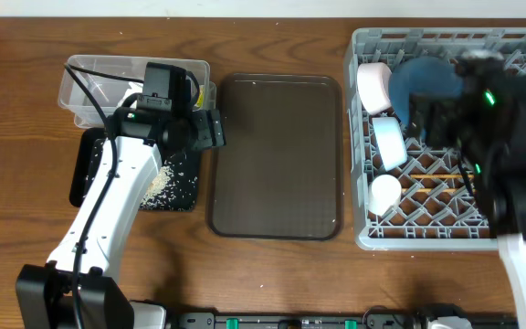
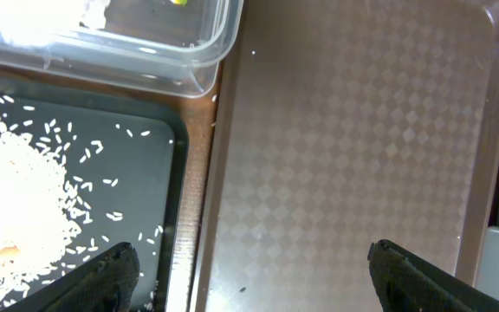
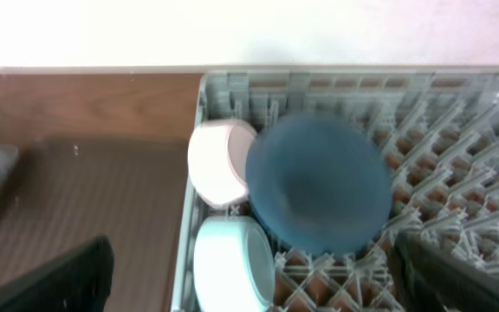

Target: Sort waste into correct bins and load items into the dishwasher rack

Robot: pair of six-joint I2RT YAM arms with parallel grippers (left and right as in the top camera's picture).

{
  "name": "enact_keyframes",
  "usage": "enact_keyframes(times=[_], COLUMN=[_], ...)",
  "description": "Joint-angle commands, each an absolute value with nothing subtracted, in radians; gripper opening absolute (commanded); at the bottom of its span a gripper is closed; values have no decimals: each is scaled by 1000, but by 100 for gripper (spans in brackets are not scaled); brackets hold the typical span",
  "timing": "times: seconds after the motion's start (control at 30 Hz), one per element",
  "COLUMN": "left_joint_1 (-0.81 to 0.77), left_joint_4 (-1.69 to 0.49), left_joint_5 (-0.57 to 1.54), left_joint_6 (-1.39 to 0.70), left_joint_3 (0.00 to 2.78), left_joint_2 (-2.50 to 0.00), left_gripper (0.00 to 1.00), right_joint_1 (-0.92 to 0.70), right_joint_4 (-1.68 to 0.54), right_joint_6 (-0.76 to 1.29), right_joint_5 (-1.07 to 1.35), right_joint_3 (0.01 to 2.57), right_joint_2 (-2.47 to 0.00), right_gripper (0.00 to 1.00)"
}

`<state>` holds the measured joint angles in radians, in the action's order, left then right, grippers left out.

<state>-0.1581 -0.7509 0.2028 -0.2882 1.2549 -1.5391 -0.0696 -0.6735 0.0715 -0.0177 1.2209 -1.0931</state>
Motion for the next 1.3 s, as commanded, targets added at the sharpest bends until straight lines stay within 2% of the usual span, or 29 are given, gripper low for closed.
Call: enact_keyframes(times=[0.0, 0.3, 0.6, 0.97, 1.27], left_joint_1=[-155, -155, -155, -155, -155], left_joint_4=[-752, -752, -752, -752, -752], left_joint_5=[189, 190, 189, 189, 189], left_joint_6=[-282, -282, -282, -282, -282], left_joint_3=[1252, 1252, 1252, 1252, 1252], left_joint_2=[-1522, -1522, -1522, -1522, -1522], left_gripper=[88, 88, 88, 88, 88], right_joint_1=[-25, -5, -6, -18, -29], right_joint_4=[-582, -207, -81, -66, -65], right_joint_6=[28, 21, 21, -4, -5], right_joint_5=[61, 57, 116, 101, 102], right_joint_3=[1037, 482, 105, 6, 6], right_joint_2=[-977, -566, -192, -8, -5], right_gripper=[99, 99, 99, 99, 99])
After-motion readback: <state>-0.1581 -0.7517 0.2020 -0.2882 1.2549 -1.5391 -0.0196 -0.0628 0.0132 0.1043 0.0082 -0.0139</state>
